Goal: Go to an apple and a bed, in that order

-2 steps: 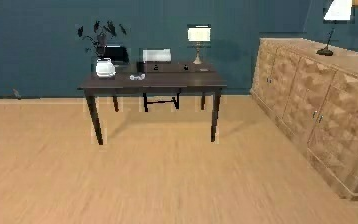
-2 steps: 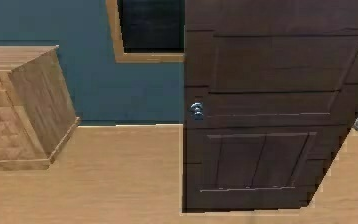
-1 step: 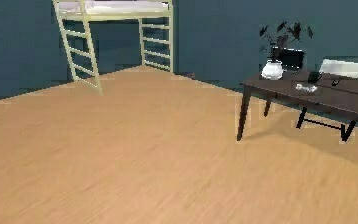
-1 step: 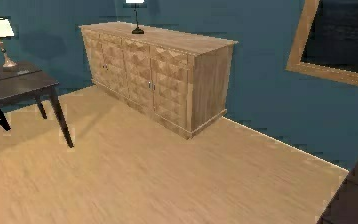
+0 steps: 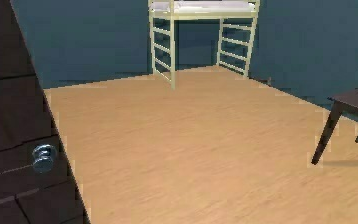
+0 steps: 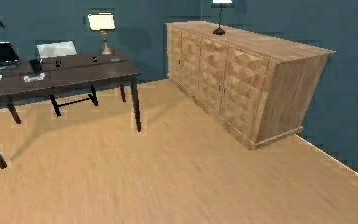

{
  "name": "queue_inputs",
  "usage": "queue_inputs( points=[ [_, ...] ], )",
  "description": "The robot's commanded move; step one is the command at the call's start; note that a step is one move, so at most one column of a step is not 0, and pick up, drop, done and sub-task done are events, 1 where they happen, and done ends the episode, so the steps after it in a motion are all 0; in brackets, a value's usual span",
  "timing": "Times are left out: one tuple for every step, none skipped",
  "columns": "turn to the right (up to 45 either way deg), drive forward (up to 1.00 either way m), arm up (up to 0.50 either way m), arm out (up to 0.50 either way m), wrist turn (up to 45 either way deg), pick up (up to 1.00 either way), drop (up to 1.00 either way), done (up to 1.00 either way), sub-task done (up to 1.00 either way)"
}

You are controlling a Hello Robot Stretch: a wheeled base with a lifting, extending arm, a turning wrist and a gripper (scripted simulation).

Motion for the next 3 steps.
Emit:
queue_inputs(
  points=[
    [0.0, 1.0, 0.0, 0.0, 0.0, 0.0, 0.0, 0.0, 0.0],
    [0.0, 1.0, 0.0, 0.0, 0.0, 0.0, 0.0, 0.0, 0.0],
    [-6.0, 0.0, 0.0, 0.0, 0.0, 0.0, 0.0, 0.0, 0.0]
  ],
)
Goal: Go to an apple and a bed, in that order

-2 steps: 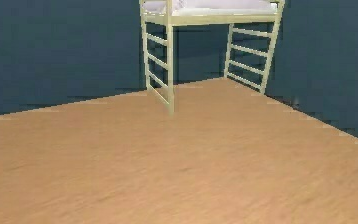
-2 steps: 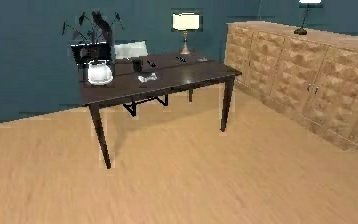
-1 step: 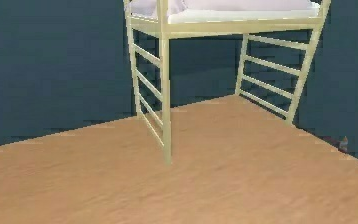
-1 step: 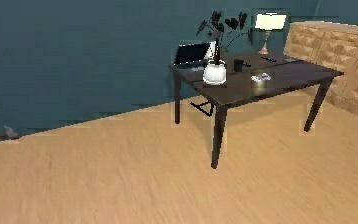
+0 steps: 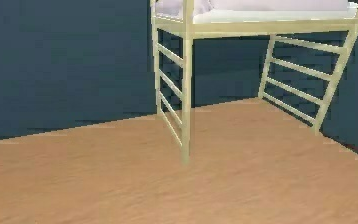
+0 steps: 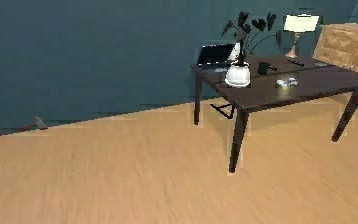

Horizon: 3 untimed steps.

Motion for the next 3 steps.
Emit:
queue_inputs(
  points=[
    [0.0, 0.65, 0.0, 0.0, 0.0, 0.0, 0.0, 0.0, 0.0],
    [21.0, 0.0, 0.0, 0.0, 0.0, 0.0, 0.0, 0.0, 0.0],
    [0.0, 0.0, 0.0, 0.0, 0.0, 0.0, 0.0, 1.0, 0.0]
  ],
)
